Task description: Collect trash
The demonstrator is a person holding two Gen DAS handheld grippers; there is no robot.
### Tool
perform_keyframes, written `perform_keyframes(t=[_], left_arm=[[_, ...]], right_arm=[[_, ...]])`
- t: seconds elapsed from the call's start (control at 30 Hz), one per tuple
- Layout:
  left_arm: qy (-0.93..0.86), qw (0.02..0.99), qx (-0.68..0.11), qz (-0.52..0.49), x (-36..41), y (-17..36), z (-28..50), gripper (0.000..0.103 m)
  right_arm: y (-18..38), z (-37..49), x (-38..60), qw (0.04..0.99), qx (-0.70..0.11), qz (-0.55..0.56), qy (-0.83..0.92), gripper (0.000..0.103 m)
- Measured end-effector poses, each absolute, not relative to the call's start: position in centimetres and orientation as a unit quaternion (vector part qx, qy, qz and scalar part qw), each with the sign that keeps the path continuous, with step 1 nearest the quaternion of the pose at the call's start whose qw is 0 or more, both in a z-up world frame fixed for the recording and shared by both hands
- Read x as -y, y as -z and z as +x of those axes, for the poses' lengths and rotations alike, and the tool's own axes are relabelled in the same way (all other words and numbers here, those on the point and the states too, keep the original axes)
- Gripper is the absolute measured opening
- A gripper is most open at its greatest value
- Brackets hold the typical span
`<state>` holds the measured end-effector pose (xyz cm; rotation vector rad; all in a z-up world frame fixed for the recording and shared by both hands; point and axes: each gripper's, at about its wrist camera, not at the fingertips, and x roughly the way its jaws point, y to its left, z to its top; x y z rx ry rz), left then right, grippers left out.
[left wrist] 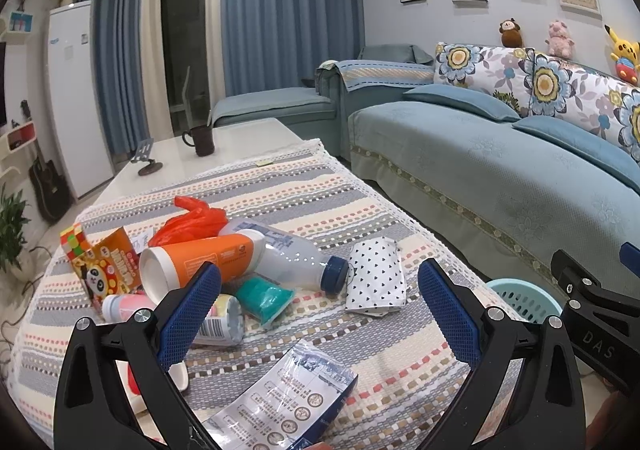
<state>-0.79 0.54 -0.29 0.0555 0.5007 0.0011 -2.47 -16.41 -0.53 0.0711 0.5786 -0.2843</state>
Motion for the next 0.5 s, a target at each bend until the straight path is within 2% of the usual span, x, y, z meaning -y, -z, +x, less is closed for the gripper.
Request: perform_keyframes(t=[0.5], left_arm=[[0.000,0.969,-0.246,0.028,-0.52,0.18,-0.73,0.096]], right_arm=[[0.26,-2.81,16.69,0.949,-0.271,0.043,0.155,0.095]])
